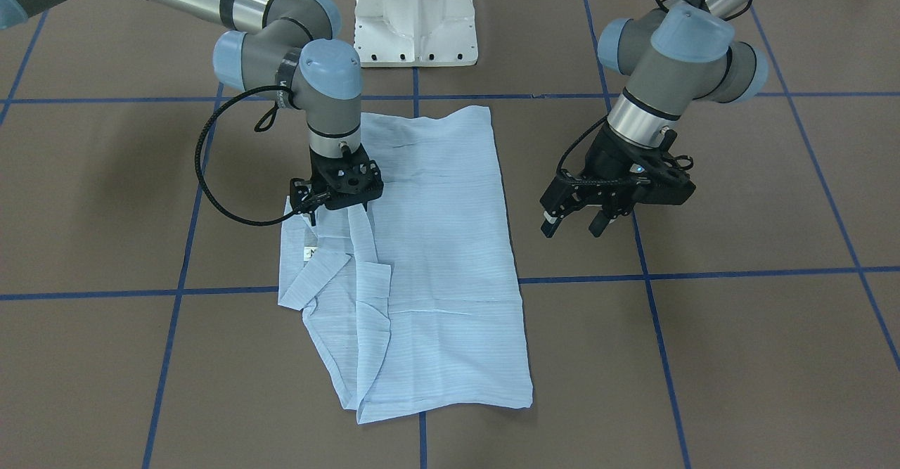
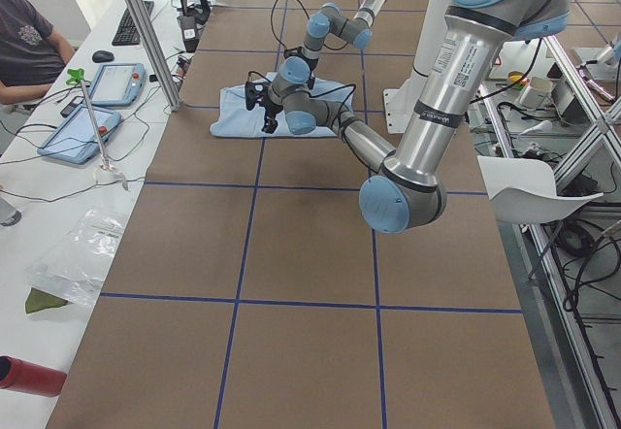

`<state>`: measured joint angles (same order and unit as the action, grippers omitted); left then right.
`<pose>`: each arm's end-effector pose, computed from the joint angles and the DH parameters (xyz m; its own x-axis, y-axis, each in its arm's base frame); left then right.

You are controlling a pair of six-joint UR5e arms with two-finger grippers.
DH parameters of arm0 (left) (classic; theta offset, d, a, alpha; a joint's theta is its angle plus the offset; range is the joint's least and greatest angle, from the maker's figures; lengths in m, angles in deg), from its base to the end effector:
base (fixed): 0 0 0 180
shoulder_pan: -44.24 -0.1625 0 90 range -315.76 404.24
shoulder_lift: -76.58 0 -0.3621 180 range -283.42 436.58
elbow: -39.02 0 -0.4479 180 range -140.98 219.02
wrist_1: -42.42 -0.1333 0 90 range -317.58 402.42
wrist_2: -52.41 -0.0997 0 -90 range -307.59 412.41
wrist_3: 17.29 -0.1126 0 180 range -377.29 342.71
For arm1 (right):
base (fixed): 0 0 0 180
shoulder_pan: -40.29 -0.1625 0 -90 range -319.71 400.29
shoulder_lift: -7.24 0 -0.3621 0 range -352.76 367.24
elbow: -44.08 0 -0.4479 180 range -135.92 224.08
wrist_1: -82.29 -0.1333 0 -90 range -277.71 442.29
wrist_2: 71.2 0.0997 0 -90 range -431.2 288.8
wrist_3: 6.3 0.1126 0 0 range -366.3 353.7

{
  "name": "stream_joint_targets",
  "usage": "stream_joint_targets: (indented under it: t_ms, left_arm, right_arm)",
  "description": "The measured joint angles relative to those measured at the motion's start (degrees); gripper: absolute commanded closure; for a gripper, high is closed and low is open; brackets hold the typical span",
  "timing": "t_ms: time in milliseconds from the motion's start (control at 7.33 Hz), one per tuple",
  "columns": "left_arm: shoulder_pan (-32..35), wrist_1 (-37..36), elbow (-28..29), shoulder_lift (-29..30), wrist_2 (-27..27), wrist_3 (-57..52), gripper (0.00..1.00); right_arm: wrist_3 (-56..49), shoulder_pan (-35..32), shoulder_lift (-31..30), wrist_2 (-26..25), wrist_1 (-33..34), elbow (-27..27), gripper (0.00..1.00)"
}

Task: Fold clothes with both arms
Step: 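Press and smooth the collar area with the right gripper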

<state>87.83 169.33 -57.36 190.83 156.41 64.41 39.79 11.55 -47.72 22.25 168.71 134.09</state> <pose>0.4145 -0.5410 0.2140 0.3470 -0.1370 -0.9278 0.4618 0.8860 0.0420 -0.5728 -0.4584 0.2273 0.8035 -0.3489 0.4824 0.1530 0.9041 0.3991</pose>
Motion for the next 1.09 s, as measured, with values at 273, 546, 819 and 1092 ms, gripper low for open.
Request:
stream_joint_targets:
  t_ms: [273, 546, 819, 1092]
  left_arm:
    - [-0.1, 0.0, 0.5, 0.6, 0.0, 0.0, 0.00]
    - [-0.2, 0.0, 0.5, 0.8, 0.1, 0.0, 0.00]
    - [-0.5, -0.2, 0.3, 0.9, 0.3, 0.0, 0.00]
    - [-2.5, -0.9, -1.3, 0.8, 3.4, 3.2, 0.00]
  right_arm:
    - [-4.2, -3.9, -3.1, 0.6, -0.1, 1.0, 0.00]
    - [-8.8, -7.9, -6.8, 2.1, -0.1, 3.2, 0.00]
    - [-10.3, -10.3, -7.2, 5.8, -0.4, 4.6, 0.00]
    - [-9.9, -11.2, -8.2, 11.3, 0.0, 8.9, 0.00]
